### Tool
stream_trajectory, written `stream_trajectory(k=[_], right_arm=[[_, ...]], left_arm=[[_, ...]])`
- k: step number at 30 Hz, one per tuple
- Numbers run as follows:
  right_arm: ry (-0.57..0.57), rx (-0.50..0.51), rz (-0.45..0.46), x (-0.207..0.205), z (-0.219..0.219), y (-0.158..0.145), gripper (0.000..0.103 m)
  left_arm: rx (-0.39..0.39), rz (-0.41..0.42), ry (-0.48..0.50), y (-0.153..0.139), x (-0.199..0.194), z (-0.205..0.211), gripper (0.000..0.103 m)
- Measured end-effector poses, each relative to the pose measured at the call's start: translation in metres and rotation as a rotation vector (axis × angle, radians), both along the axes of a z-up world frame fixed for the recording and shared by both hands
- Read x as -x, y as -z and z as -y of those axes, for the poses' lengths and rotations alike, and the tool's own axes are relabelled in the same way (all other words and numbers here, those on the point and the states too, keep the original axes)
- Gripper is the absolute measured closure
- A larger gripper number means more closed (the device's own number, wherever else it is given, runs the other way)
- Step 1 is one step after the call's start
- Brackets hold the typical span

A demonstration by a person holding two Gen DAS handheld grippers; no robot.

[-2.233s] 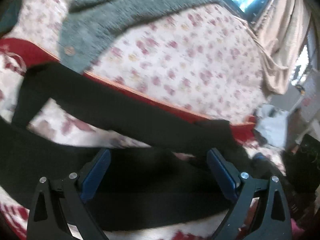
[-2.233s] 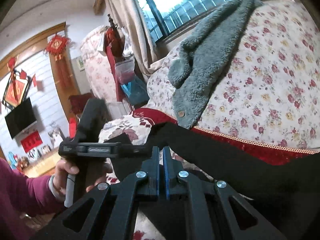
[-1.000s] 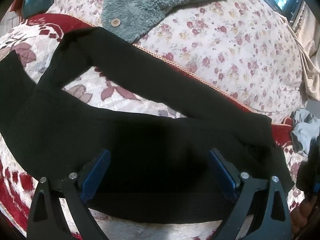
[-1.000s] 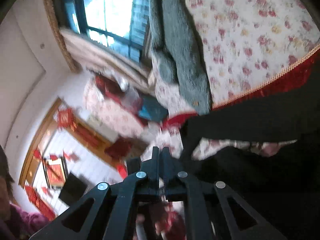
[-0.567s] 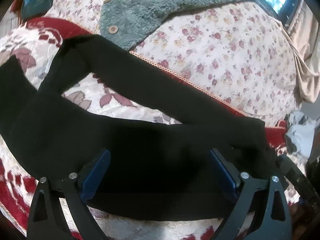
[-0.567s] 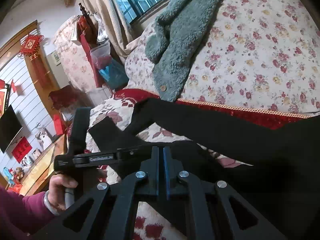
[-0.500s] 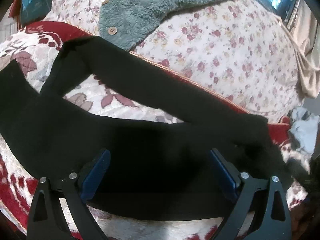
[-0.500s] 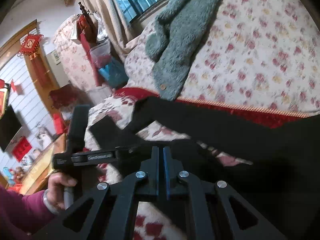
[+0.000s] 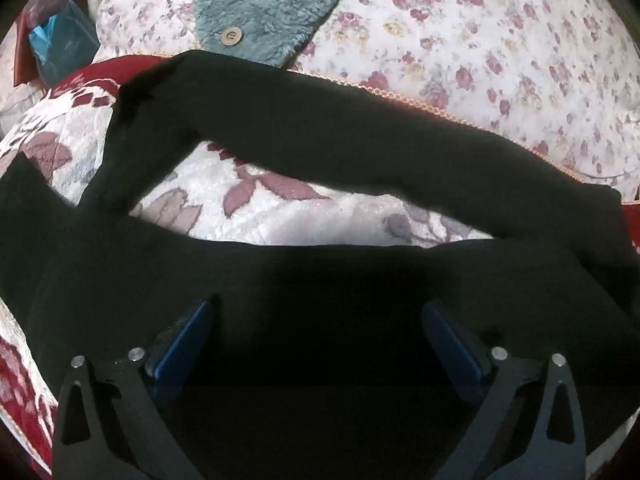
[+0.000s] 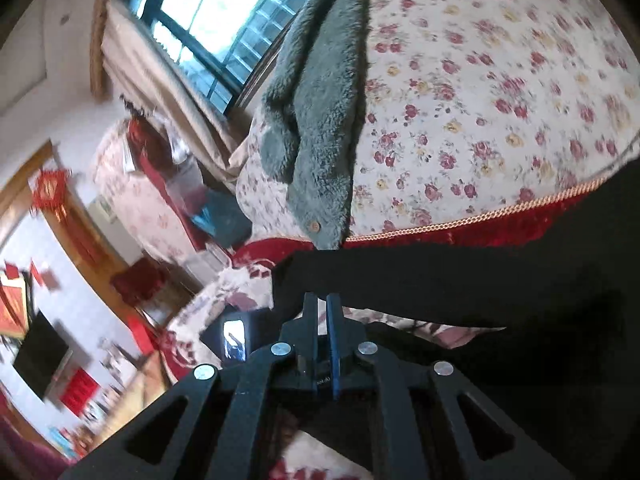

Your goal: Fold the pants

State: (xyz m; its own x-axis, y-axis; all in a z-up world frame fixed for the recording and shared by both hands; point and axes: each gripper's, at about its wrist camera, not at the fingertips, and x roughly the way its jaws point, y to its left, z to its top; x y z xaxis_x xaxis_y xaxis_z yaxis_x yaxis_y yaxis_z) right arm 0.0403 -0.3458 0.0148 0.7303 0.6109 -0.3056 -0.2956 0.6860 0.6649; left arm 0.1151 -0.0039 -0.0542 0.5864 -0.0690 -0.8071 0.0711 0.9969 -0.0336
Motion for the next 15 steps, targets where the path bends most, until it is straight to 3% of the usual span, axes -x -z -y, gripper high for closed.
stream_trajectory(k=[5,12,15], right_arm=[[-0.037,-0.007,-0.010,-0.001,-0.010,-0.002,0.096],[-0.042,0.104,0.068,0.023,-0.038,-0.002,0.096],[-0.037,0.243,0.108,0.038,-0.054,0.000,0.096]], left_arm=[[-0.006,0.014,-0.001,0.003,0.003,0.001,0.000],[-0.003,0.013,-0.001,0.002,0.004,0.002,0.000],[-0.002,0.013,-0.002,0.002,0.003,0.001,0.000]])
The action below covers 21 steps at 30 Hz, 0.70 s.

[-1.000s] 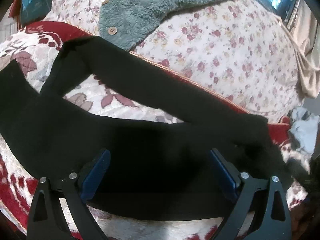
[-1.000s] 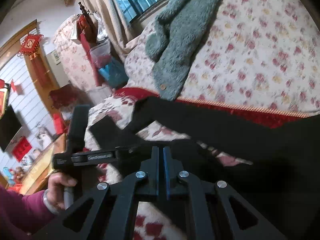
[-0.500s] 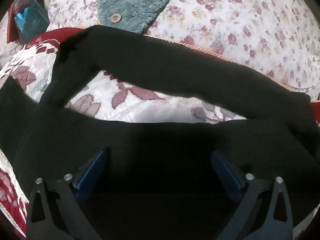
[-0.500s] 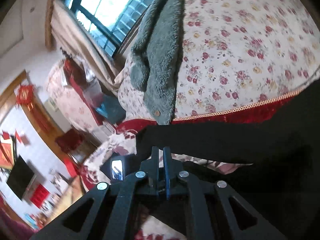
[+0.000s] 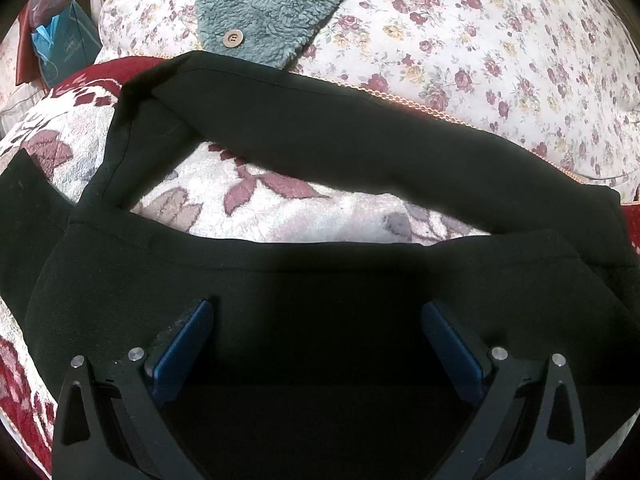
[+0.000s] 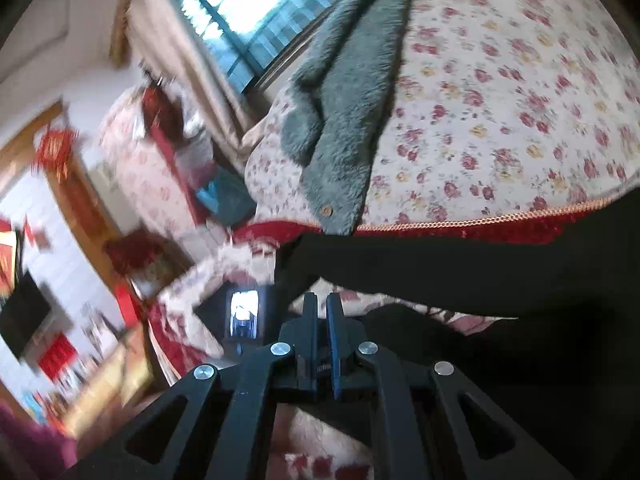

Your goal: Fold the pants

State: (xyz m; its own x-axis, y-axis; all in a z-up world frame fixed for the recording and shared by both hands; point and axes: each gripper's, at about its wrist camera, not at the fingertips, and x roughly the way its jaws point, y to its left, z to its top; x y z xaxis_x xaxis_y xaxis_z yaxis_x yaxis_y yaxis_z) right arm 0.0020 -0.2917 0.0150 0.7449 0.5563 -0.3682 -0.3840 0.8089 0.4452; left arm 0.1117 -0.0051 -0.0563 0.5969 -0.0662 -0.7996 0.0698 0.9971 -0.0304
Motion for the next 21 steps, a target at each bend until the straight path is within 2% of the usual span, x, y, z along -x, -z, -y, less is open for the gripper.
stream_trajectory(k=[2,4,5,6,8,11,13,14,17,19,21], right_arm=[[0.069,0.139,0.093,0.015,-0.003,0.003,0.095],[0.075,0.208,0.118,0.021,-0.004,0.007,0.080],[0.115,0.217,0.114,0.022,-0.002,0.010,0.066],[0.179,0.208,0.107,0.022,0.003,0.013,0.046],[0.263,0.156,0.088,0.023,0.013,0.019,0.027],[0.264,0.179,0.074,0.023,0.014,0.017,0.024],[0.256,0.185,0.025,0.017,0.020,0.012,0.010],[0.244,0.145,-0.041,0.009,0.028,0.013,0.005],[0.227,0.059,-0.188,-0.013,0.050,0.020,0.005],[0.243,0.025,-0.219,-0.017,0.062,0.022,0.004],[0.278,-0.029,-0.208,-0.018,0.077,0.020,0.000]], left_arm=[[0.000,0.000,0.000,0.000,0.000,0.000,0.000],[0.000,0.000,0.000,0.000,0.000,0.000,0.000],[0.000,0.000,0.000,0.000,0.000,0.000,0.000],[0.000,0.000,0.000,0.000,0.000,0.000,0.000],[0.000,0.000,0.000,0.000,0.000,0.000,0.000],[0.000,0.000,-0.001,0.000,0.000,0.000,0.000],[0.000,0.000,-0.001,0.000,0.000,0.000,0.000],[0.000,0.000,-0.001,0.000,0.000,0.000,0.000],[0.000,0.000,-0.001,0.000,0.000,0.000,0.000],[0.000,0.000,-0.001,0.000,0.000,0.000,0.000],[0.000,0.000,-0.001,0.000,0.000,0.000,0.000]])
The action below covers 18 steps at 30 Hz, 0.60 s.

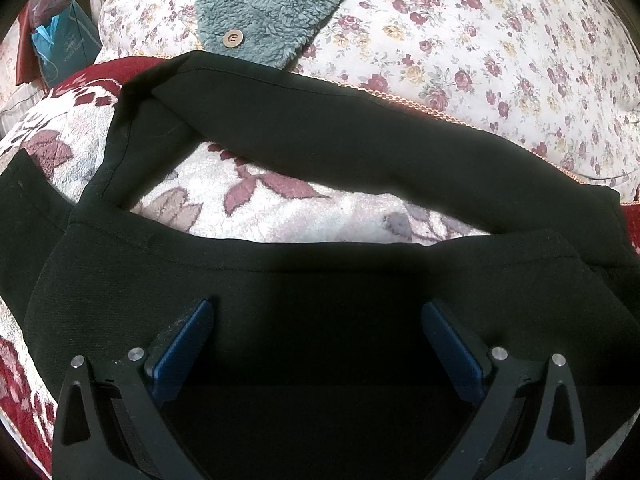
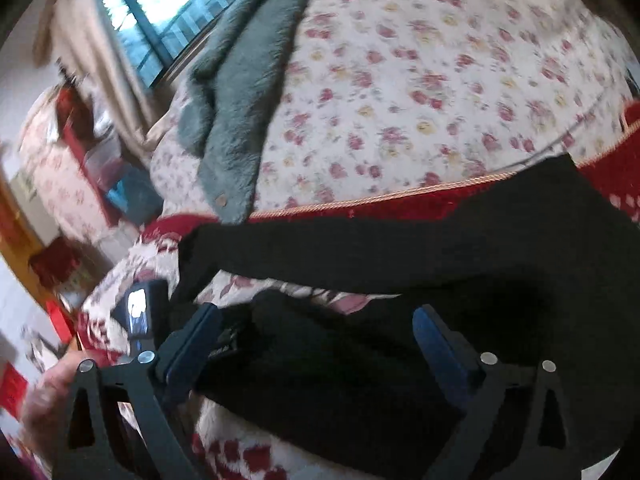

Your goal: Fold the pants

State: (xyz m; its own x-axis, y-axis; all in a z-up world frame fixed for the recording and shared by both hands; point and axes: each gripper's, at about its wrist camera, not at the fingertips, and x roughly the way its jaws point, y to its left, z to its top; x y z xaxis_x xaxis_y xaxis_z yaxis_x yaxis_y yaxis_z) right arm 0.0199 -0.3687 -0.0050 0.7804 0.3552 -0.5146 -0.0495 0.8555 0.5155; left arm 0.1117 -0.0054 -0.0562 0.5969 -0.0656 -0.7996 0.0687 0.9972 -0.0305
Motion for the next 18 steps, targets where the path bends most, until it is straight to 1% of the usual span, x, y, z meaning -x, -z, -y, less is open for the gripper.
stream_trajectory(k=[2,5,7,10,14,16,18], right_arm=[[0.027,-0.065,0.002,-0.002,0.011,0.000,0.000],[0.032,-0.233,-0.062,-0.012,0.019,0.008,0.000],[0.047,-0.282,-0.094,-0.014,0.017,0.014,0.000],[0.048,-0.288,-0.061,-0.011,0.006,0.009,0.000],[0.068,-0.192,-0.019,0.000,-0.007,-0.005,0.000],[0.061,-0.173,0.003,0.004,-0.007,-0.009,0.000],[0.087,-0.156,0.015,0.010,-0.003,-0.012,0.000]], left_arm=[[0.000,0.000,0.000,0.000,0.000,0.000,0.000],[0.000,0.000,0.000,0.000,0.000,0.000,0.000],[0.000,0.000,0.000,0.000,0.000,0.000,0.000],[0.000,0.000,0.000,0.001,0.000,0.000,0.000],[0.000,0.001,0.000,0.001,0.000,0.000,0.000],[0.000,0.001,0.000,0.001,0.000,0.000,0.000],[0.000,0.002,0.000,0.001,0.000,0.000,0.000]])
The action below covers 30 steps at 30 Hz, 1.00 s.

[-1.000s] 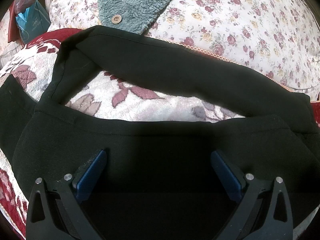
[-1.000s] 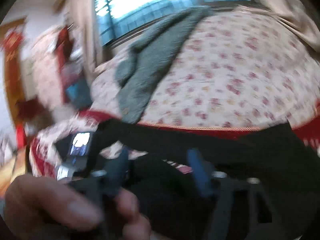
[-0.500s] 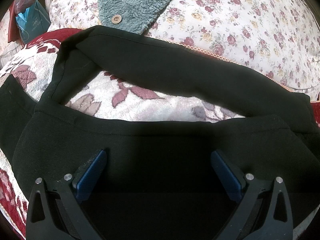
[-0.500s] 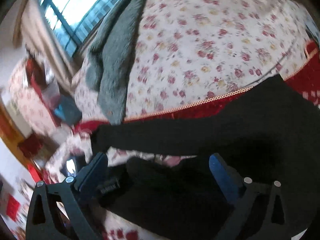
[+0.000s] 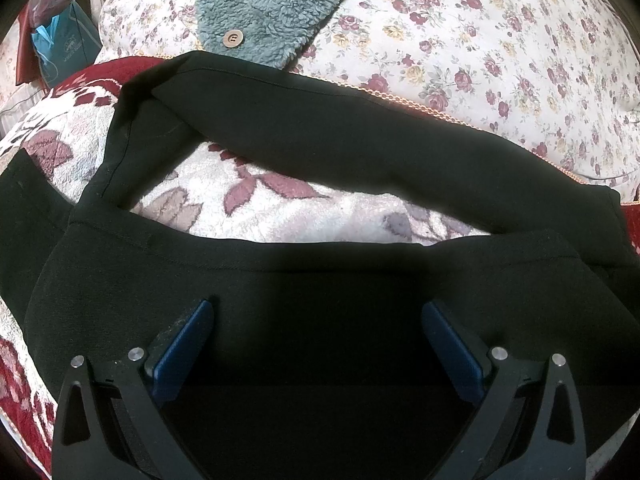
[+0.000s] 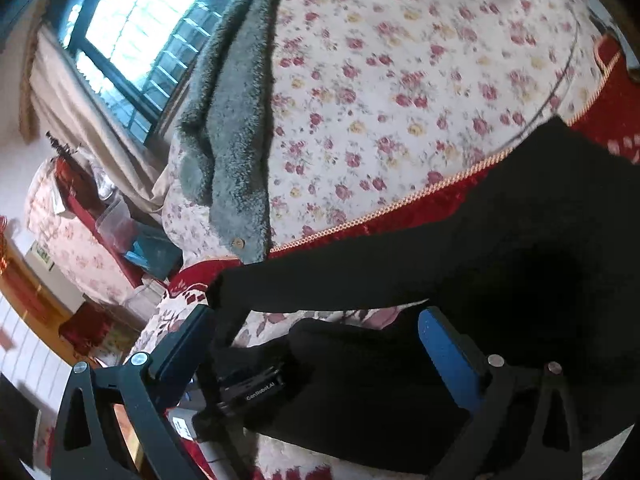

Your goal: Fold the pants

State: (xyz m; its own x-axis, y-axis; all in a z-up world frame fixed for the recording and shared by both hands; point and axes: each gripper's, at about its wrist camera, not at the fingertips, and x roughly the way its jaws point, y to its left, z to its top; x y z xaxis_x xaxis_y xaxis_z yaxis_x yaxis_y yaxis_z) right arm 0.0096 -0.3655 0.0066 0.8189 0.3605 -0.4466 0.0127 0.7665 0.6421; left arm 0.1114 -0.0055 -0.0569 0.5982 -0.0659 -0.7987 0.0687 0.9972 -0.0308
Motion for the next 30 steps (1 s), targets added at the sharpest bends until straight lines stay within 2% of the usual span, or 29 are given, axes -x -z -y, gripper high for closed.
stream_trajectory(k=[4,10,15,17,20,23,25,27,30], right_arm=[[0.036,-0.046,-0.019,0.007,0.012,0.003,0.000],[0.023,-0.020,-0.058,0.009,0.014,0.005,0.000],[0.048,-0.264,-0.162,0.002,0.044,0.027,0.000],[0.027,-0.294,-0.217,-0.002,0.044,0.037,0.000],[0.015,-0.249,-0.257,-0.007,0.039,0.037,0.000],[0.152,-0.194,-0.273,-0.005,0.053,0.026,0.000],[0.238,-0.169,-0.239,-0.004,0.080,0.011,0.000],[0.298,-0.096,-0.172,0.003,0.094,-0.006,0.000],[0.262,0.001,-0.142,0.004,0.095,-0.015,0.000]], left_arm=[[0.000,0.000,0.000,0.000,0.000,0.000,0.000],[0.000,-0.001,-0.001,0.000,0.000,0.001,0.000],[0.000,-0.001,-0.001,0.000,0.000,0.001,0.000],[0.000,-0.001,-0.001,0.000,-0.001,0.001,0.000],[0.000,-0.001,-0.001,0.000,-0.001,0.001,0.000],[0.000,-0.001,-0.001,-0.001,-0.001,0.001,0.000],[0.000,-0.001,-0.001,-0.001,-0.001,0.001,0.000],[0.000,-0.002,-0.001,-0.001,0.000,0.001,0.000],[0.000,-0.001,-0.001,-0.001,0.000,0.001,0.000]])
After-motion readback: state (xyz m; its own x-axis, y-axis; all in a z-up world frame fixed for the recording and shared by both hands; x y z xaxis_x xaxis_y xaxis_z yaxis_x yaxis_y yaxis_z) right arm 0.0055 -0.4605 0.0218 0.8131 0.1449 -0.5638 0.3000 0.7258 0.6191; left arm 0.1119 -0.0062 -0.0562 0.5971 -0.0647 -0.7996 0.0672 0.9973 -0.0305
